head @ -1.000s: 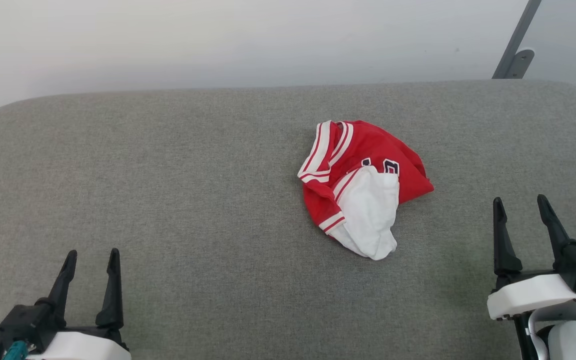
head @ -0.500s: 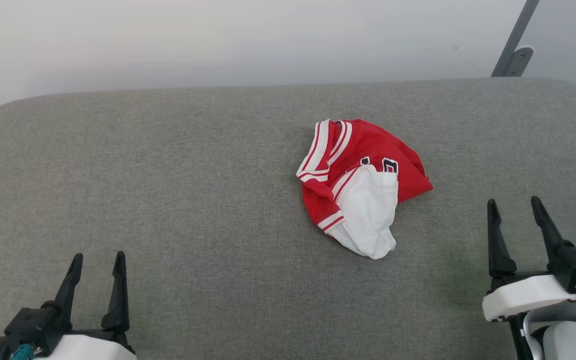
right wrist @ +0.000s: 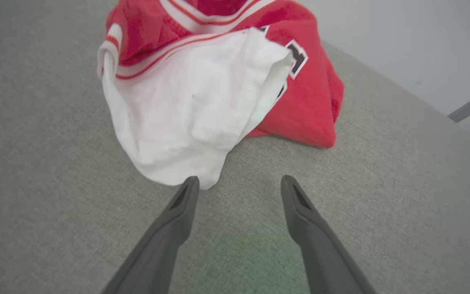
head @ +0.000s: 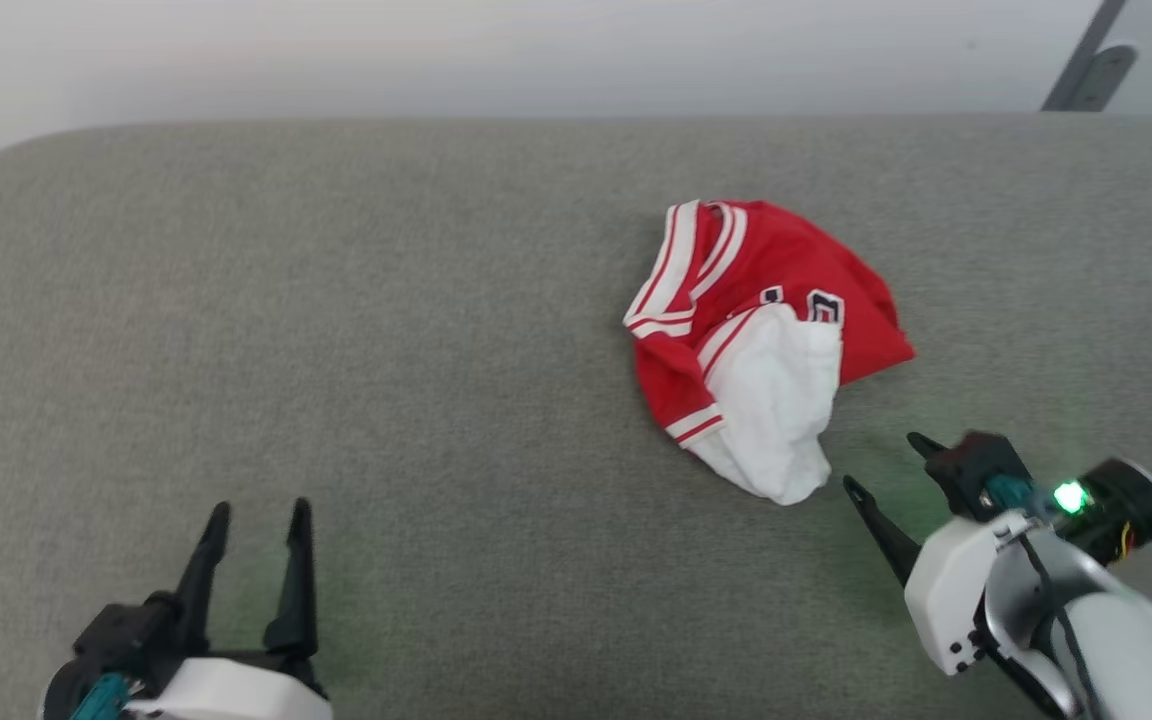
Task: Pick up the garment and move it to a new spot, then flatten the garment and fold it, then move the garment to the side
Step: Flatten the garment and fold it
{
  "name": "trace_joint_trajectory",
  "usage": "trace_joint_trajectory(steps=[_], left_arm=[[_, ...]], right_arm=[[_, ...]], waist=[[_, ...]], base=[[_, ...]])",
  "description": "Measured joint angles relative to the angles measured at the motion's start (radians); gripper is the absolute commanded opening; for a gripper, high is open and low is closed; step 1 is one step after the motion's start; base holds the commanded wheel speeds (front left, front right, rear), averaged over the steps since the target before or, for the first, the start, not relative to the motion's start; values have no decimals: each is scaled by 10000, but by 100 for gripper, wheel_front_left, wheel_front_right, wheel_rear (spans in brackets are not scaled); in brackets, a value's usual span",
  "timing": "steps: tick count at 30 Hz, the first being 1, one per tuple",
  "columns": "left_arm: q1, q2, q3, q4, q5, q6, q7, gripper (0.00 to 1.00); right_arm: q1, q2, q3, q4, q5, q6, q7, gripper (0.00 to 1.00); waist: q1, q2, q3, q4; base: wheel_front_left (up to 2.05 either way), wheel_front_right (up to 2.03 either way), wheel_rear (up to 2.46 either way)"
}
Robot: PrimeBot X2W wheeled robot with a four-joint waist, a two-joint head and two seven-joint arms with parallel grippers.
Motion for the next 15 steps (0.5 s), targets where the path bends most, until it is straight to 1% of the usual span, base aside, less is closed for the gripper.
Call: trace_joint_trajectory(steps=[1,2,5,8,11,15], left_arm=[[-75,-36,-71,48,-33,0,0,100],[-75,-36,-71,48,-33,0,0,100],[-357,-150,-201,174,-165,0,0,100],[-598,-313,-395,270,-253,0,0,100],[-792,-376,-562,368,-343,0,0,100],[-1011,-435,-694,479,-454,0,0,100]], right_arm=[[-121,-278,267,-274,332,0,512,100],[-121,-278,267,-274,332,0,512,100],[-543,-909,731,-1041,1225,0,1848,100],[-852,-1225,842,-1369,1845,0,3196,100],[-988,-1344,832,-1486,2117,0,4266,100],[-1146,-1356,809,-1674,2176,2,4817,100]], waist=[[0,-1,76,55],[0,-1,76,55],[0,-1,332,234],[0,0,592,438],[0,0,841,670],[0,0,1169,973]], base=[[0,0,0],[0,0,0],[0,0,0],[0,0,0],[0,0,0],[0,0,0]])
